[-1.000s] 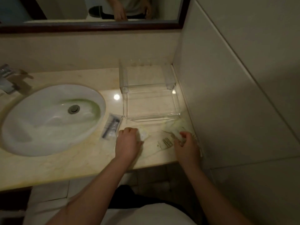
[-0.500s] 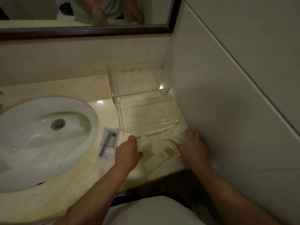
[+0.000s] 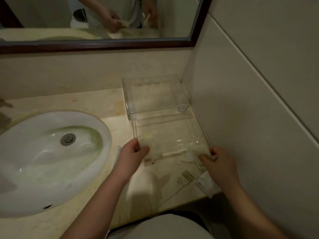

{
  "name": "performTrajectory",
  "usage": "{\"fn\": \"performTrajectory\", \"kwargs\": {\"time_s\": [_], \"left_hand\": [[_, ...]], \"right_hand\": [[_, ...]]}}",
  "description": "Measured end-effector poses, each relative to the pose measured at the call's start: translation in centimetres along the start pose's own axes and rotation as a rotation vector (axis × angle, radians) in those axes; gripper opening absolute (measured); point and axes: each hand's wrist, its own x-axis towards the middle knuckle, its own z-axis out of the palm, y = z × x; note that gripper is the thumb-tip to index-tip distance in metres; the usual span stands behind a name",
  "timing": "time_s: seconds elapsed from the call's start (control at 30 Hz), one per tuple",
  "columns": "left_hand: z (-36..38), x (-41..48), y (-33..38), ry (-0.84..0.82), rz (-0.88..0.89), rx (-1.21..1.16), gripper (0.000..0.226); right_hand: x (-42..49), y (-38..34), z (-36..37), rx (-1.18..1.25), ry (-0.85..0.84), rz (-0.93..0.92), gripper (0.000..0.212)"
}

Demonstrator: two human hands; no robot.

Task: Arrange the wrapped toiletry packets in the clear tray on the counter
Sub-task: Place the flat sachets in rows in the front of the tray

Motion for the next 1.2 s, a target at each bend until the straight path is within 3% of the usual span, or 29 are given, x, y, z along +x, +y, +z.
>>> {"fn": "performTrajectory", "kwargs": {"time_s": [0.13,0.23,0.4,0.5,0.63,0.9,1.1,1.2], "left_hand": [[0.1,1.7,1.7,0.266,0.375,0.409,0.012],[1.7,3.3,2.8,0.184,0.554,0.633,0.029],[2.7,3.6,1.3,0.244,0.862,0.687,0.022],[2.6,3.2,0.6,0.357,0.95,0.631,0.022],[2.5,3.2,1.0,0.404,0.977,0.619,0.024],[1.9,3.3,1.3,0.326,0.898,0.732,0.02],[2.0,3.0,2.0,0.202,0.558,0.654,0.027],[2.3,3.1,2.0,0.216,0.375,0.455,0.013]], "right_hand": [[1.3,-2.9,0.0,0.134,0.026,-0.08,0.008],[2.4,-4.1,0.4,0.21,0.049,-0.128,0.02],[2.4,-4.1,0.6,0.329,0.17,-0.33,0.049],[2.5,-3.5,0.6,0.355,0.218,-0.358,0.05],[2.5,-3.1,0.9,0.379,0.216,-0.324,0.05],[2.7,-3.4,1.7,0.386,0.223,-0.266,0.044],[3.0,-3.2,1.8,0.389,0.234,-0.25,0.043],[3.0,-2.9,2.0,0.379,0.214,-0.233,0.045]]}}
